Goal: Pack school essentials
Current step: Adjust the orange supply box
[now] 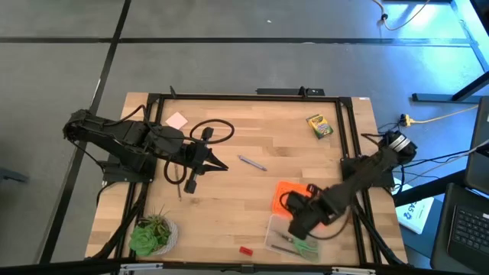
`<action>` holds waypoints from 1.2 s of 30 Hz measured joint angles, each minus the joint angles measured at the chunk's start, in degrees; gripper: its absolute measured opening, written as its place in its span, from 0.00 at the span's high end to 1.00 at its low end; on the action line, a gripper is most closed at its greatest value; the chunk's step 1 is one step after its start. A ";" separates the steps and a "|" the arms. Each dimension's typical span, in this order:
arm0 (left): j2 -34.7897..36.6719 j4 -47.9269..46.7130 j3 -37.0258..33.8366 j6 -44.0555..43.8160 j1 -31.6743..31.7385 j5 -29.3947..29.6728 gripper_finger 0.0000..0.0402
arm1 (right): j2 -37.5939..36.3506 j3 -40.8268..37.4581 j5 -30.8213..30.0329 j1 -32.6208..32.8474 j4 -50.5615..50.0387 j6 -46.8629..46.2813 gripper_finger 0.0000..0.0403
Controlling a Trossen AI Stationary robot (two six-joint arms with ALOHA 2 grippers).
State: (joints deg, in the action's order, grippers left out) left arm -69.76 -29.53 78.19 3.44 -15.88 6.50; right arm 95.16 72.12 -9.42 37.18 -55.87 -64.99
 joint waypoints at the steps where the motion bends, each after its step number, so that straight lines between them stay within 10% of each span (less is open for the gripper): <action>1: 0.00 -0.20 0.00 0.00 0.00 0.00 0.97 | -0.11 -1.36 0.03 -1.10 1.77 1.52 0.76; 16: 0.00 -0.45 0.00 -0.42 0.00 0.02 0.97 | -0.29 -17.67 11.09 -18.14 16.70 24.04 0.76; 36: 0.00 -0.36 0.00 -1.97 0.00 1.99 0.97 | -0.29 -18.30 7.87 -32.78 15.20 50.77 0.76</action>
State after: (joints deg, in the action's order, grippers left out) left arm -69.76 -29.89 78.19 1.48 -15.88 8.49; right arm 94.87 53.82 -1.55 4.41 -40.66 -14.22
